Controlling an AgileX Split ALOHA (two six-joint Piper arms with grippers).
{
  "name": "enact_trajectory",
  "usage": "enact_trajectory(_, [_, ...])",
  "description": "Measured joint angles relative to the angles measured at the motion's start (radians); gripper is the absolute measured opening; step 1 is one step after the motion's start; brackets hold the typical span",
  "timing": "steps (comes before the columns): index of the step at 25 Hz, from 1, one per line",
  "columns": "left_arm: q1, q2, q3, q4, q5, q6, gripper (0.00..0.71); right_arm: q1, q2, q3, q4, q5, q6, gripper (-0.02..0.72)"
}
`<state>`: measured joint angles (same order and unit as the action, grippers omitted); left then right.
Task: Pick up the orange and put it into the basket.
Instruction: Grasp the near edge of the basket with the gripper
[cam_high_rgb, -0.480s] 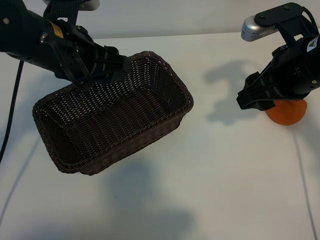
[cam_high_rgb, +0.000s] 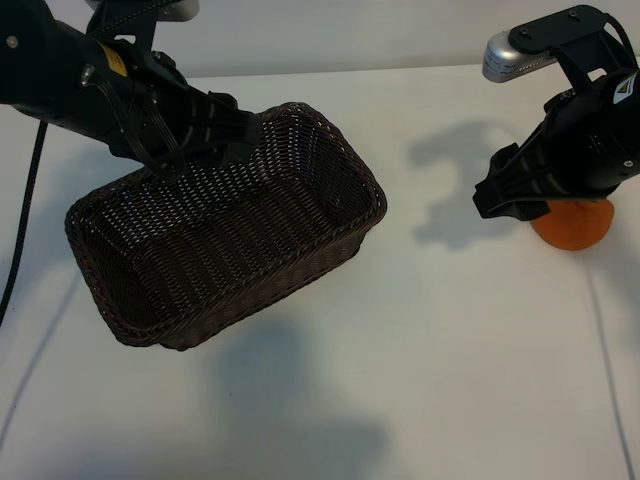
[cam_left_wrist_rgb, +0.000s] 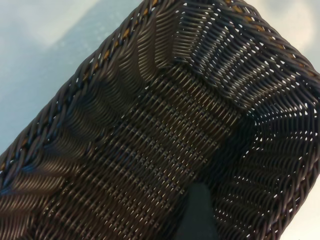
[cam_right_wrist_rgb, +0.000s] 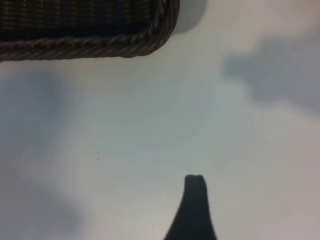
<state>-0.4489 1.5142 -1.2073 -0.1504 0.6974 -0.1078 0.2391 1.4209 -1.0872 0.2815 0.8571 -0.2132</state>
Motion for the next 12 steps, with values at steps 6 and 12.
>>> enact_trajectory(6, [0.000,0.000,0.000,0.000,0.000,0.000,0.592,0.000,0.000,0.000,0.000,-0.012,0.000,0.585])
enact_trajectory(12, [0.000,0.000,0.000,0.000,0.000,0.000,0.592,0.000,0.000,0.000,0.001,-0.018,0.002,0.585])
